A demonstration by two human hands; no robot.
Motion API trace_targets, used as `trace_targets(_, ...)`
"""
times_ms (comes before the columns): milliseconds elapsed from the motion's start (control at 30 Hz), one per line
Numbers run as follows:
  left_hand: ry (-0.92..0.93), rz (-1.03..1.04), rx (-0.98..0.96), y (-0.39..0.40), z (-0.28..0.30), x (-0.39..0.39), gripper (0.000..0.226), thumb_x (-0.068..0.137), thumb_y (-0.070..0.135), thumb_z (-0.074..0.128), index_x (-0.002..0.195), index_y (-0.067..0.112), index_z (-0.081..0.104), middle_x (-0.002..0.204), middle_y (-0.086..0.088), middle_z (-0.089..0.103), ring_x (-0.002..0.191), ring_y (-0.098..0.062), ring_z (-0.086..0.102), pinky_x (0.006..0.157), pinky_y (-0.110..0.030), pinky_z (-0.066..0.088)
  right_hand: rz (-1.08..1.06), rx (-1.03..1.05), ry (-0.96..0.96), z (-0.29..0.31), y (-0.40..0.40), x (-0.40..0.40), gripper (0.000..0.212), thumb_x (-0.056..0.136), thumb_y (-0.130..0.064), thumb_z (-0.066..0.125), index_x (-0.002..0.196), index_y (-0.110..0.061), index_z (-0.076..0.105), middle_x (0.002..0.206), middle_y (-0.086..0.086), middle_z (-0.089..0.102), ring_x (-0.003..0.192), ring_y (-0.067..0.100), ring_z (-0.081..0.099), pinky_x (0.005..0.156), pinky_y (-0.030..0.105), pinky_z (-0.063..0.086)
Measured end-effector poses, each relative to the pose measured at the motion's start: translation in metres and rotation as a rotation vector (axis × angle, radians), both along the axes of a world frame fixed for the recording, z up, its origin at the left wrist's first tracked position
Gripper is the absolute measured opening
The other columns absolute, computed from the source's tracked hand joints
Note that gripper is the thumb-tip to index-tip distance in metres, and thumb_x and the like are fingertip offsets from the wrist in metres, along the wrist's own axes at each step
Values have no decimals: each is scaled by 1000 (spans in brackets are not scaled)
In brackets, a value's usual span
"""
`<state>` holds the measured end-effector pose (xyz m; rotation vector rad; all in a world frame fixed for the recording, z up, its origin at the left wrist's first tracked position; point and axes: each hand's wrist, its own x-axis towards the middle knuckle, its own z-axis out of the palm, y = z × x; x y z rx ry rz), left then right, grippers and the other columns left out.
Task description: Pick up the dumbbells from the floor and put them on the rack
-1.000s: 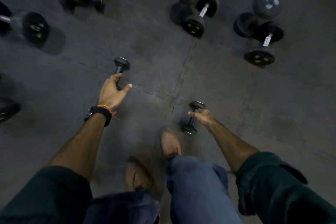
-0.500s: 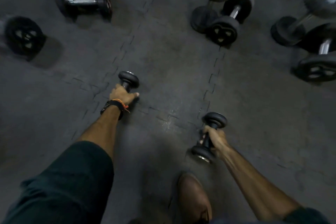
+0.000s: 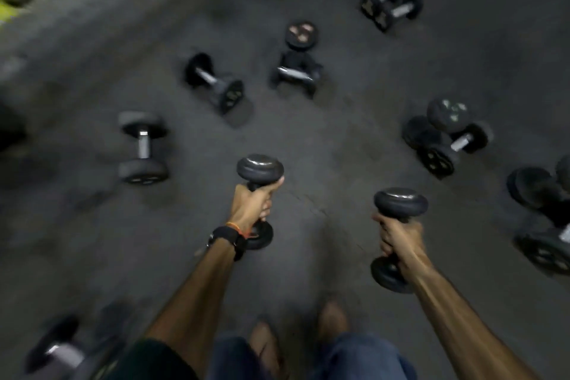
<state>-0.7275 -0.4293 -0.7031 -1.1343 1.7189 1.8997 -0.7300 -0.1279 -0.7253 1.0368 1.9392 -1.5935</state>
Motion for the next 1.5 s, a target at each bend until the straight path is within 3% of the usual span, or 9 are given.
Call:
trace_targets(167, 26, 298, -42, -87, 256, 73, 53, 90, 25, 83, 57, 19, 42, 49, -3, 31, 37, -13, 26, 43, -23, 21, 260, 26, -6, 236, -83, 10, 22, 94, -7, 75, 82, -10, 57, 54, 4, 45, 45, 19, 40, 43, 26, 34)
trace_targets(433, 49, 612, -48, -238, 470, 151, 50, 94, 29, 79, 60, 19, 44, 44, 2, 33, 35, -11, 29, 41, -20, 24, 709, 15, 3, 459, -293, 12, 16, 92, -15, 72, 87, -8, 58, 61, 7, 53, 55, 21, 48, 57, 36, 42)
trace_targets(600, 122, 746, -53, -357, 513, 174, 54, 92, 27, 82, 54, 20, 44, 43, -1, 34, 33, -13, 30, 41, -20, 22, 903, 97, 39, 494, -435, -5, 36, 70, -42, 78, 90, -14, 68, 67, 5, 70, 63, 22, 62, 69, 49, 55)
trace_targets(733, 193, 816, -23, -447, 543, 165, 49, 92, 22, 82, 59, 17, 45, 44, -2, 34, 34, -14, 29, 43, -19, 21, 910, 125, 120, 547, -546, -15, 18, 82, -24, 78, 90, -10, 70, 67, 7, 73, 63, 25, 65, 68, 40, 53)
trace_targets(967, 300, 839, -46, -629, 590, 113, 44, 92, 26, 82, 65, 18, 47, 47, -2, 33, 36, -12, 29, 45, -22, 22, 947, 11, 202, 594, -737, -67, 30, 72, -27, 73, 84, -1, 64, 59, 11, 61, 57, 25, 56, 62, 40, 44)
trace_targets(1133, 385, 813, -70, -767, 593, 45, 43, 90, 31, 83, 66, 18, 50, 50, -4, 35, 40, -15, 30, 49, -28, 23, 902, -108, 255, 601, -894, -133, 10, 92, -6, 67, 90, -6, 58, 62, 7, 59, 56, 22, 52, 60, 35, 42)
trace_targets(1267, 379, 834, -92, -871, 602, -23, 49, 93, 29, 80, 54, 23, 50, 48, -4, 34, 40, -15, 31, 45, -25, 23, 973, -137, 313, 611, -1020, -196, 33, 74, -35, 68, 89, -8, 57, 61, 7, 59, 56, 23, 54, 61, 38, 42)
trace_targets(1333, 373, 823, -78, -917, 603, -50, 52, 95, 30, 78, 52, 23, 51, 47, -3, 36, 39, -16, 33, 46, -25, 24, 1011, -170, 330, 617, -1074, -221, 35, 67, -35, 63, 81, -5, 54, 61, 10, 53, 55, 24, 49, 58, 39, 37)
trace_targets(1500, 372, 785, -51, -1032, 601, -120, 36, 94, 34, 79, 78, 8, 59, 50, -3, 38, 39, -14, 35, 48, -25, 29, 1013, -152, 321, 629, -1196, -279, 22, 75, -33, 64, 73, -13, 56, 60, 12, 52, 54, 25, 48, 57, 40, 37)
